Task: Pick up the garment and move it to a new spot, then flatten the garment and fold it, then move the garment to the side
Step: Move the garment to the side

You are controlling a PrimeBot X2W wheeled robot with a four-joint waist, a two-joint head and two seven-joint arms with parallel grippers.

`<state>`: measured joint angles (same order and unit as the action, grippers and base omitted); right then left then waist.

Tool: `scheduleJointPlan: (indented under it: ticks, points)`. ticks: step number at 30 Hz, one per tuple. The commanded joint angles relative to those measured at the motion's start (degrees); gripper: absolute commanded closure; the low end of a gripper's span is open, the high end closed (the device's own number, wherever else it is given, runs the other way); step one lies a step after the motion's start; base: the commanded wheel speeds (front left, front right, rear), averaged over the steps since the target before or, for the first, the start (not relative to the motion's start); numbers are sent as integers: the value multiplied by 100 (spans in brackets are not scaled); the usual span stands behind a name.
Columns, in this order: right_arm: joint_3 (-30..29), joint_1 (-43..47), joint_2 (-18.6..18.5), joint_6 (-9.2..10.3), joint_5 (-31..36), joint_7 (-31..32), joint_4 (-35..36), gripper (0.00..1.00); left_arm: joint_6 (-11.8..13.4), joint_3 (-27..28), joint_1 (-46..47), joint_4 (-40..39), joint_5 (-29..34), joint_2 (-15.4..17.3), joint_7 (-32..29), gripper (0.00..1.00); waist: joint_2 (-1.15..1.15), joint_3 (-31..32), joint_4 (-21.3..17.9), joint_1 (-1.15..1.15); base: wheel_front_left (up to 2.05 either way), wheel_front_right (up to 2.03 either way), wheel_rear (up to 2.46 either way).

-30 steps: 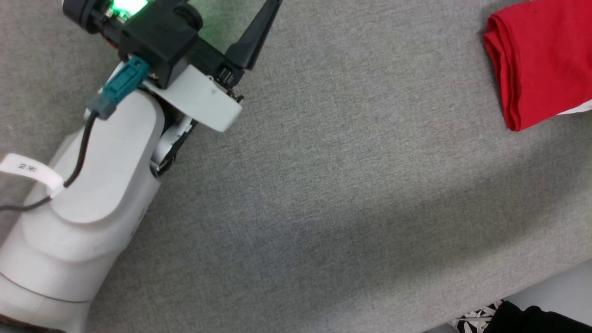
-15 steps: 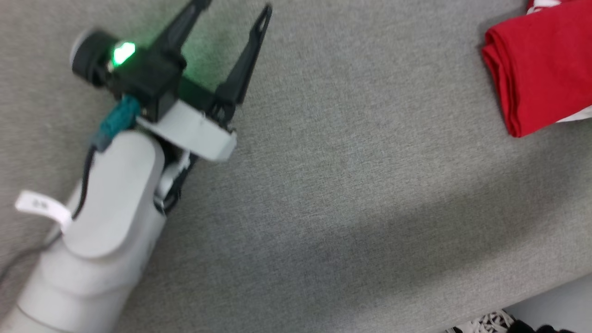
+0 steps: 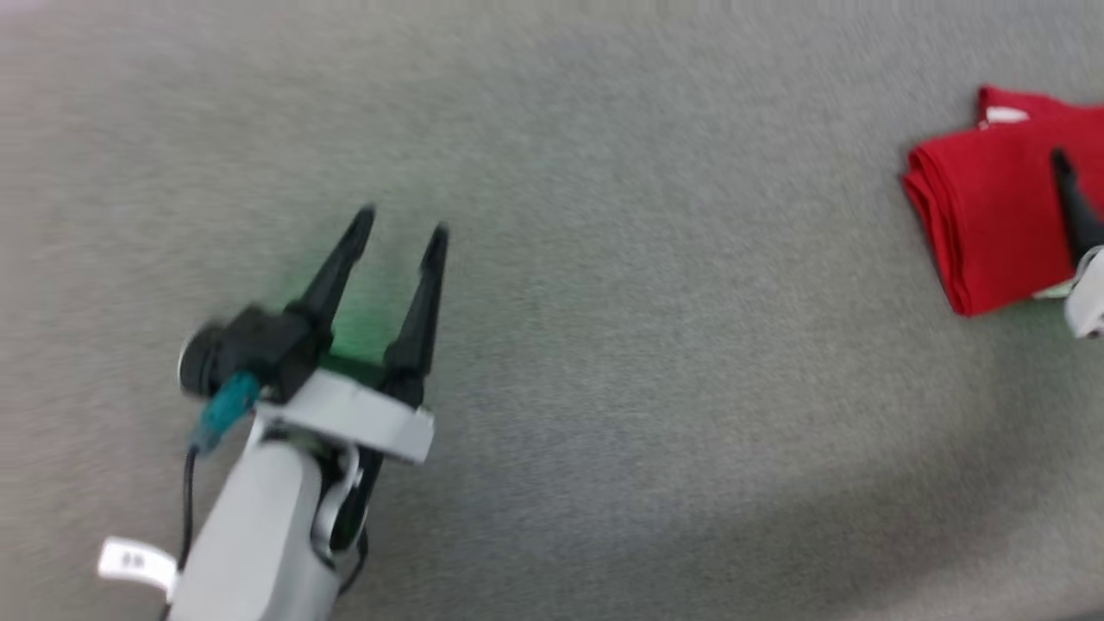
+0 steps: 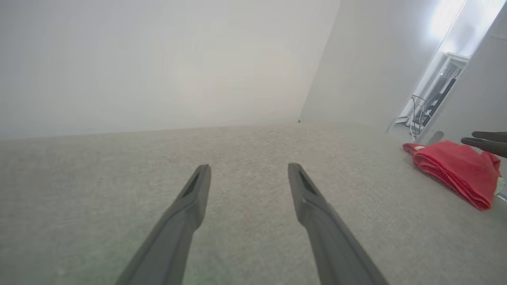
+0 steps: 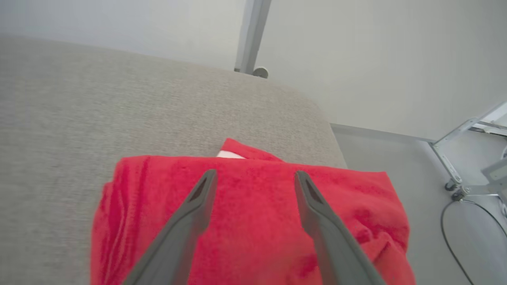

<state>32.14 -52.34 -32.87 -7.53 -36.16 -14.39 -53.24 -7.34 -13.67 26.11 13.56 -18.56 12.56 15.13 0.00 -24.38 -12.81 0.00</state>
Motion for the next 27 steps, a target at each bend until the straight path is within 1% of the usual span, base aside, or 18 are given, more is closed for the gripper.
scheduleJointPlan:
  ticks: [1,3,6,15,18,20,27]
  points:
    - [6,177,36,10,-61,-47,74,0,-12,100,-216,14,33,-75,-3,0,0,687,658,0,0,0,0]
    - [-28,389,107,10,-44,-70,215,0,-14,255,-476,31,23,-158,-3,0,0,858,808,0,0,0,0]
    - [-255,693,202,10,60,-78,627,0,-15,474,-824,56,-4,-255,-3,0,0,1074,1002,0,0,0,0]
    - [-1295,2015,602,10,593,-83,1905,0,-16,876,-1519,122,34,-498,-3,0,0,1592,1529,0,0,0,0]
    - [-1598,2386,775,10,765,-83,2245,0,-16,985,-1667,88,37,-527,-3,0,0,1714,1614,0,0,0,0]
    - [-1662,2492,830,10,816,-83,2354,0,-16,1006,-1720,73,46,-535,-3,0,0,1757,1629,0,0,0,0]
    - [-2140,3317,1128,10,1067,-83,2930,0,-17,1127,-2088,-15,68,-552,-3,0,0,2168,1714,0,0,0,0]
